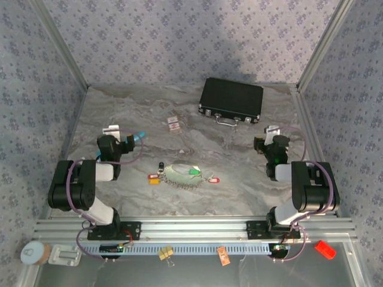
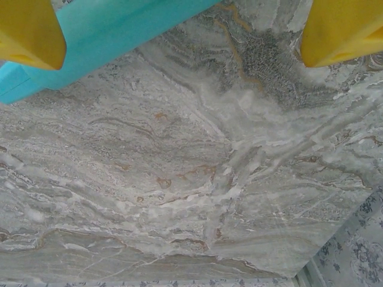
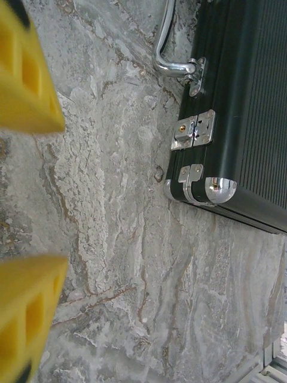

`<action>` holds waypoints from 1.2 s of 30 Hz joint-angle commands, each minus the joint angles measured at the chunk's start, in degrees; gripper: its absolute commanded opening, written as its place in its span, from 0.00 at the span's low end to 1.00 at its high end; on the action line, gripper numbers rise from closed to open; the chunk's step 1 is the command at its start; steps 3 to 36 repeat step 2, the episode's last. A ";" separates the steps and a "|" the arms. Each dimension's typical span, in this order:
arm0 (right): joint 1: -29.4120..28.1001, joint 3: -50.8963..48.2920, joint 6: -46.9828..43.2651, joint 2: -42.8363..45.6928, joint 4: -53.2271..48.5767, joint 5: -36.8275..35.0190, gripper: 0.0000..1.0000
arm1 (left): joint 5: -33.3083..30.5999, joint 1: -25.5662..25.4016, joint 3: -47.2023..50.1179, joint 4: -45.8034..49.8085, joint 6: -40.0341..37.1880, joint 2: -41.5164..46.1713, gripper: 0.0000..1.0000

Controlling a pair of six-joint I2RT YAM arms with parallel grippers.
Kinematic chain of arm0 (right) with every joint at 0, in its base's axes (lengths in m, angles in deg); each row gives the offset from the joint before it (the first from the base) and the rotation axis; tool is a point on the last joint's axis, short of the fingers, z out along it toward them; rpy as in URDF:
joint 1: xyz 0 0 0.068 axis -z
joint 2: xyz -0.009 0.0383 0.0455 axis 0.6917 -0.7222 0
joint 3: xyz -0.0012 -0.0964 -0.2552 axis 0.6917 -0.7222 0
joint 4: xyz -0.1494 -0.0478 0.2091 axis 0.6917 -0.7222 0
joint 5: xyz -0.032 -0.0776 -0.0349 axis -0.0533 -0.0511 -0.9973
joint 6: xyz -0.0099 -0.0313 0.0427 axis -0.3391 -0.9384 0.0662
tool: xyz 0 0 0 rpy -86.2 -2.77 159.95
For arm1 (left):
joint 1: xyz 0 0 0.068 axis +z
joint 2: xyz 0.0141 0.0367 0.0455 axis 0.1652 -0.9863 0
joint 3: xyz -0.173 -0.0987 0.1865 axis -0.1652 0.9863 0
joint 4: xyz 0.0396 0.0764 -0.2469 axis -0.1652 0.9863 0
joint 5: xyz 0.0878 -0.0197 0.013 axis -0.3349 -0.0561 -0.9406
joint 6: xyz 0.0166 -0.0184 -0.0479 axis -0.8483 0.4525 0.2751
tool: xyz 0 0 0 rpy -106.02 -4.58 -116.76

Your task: Put the keys on the keyring

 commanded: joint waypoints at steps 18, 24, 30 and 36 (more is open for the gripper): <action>-0.17 1.07 0.60 -0.51 0.03 -1.67 0.99 | 1.37 0.36 -0.81 -0.35 0.85 0.18 1.00; -0.17 1.07 0.60 -0.51 0.03 -1.67 0.99 | 1.37 0.36 -0.81 -0.35 0.85 0.18 1.00; -0.17 1.07 0.60 -0.51 0.03 -1.67 0.99 | 1.37 0.36 -0.81 -0.35 0.85 0.18 1.00; -0.17 1.07 0.60 -0.51 0.03 -1.67 0.99 | 1.37 0.36 -0.81 -0.35 0.85 0.18 1.00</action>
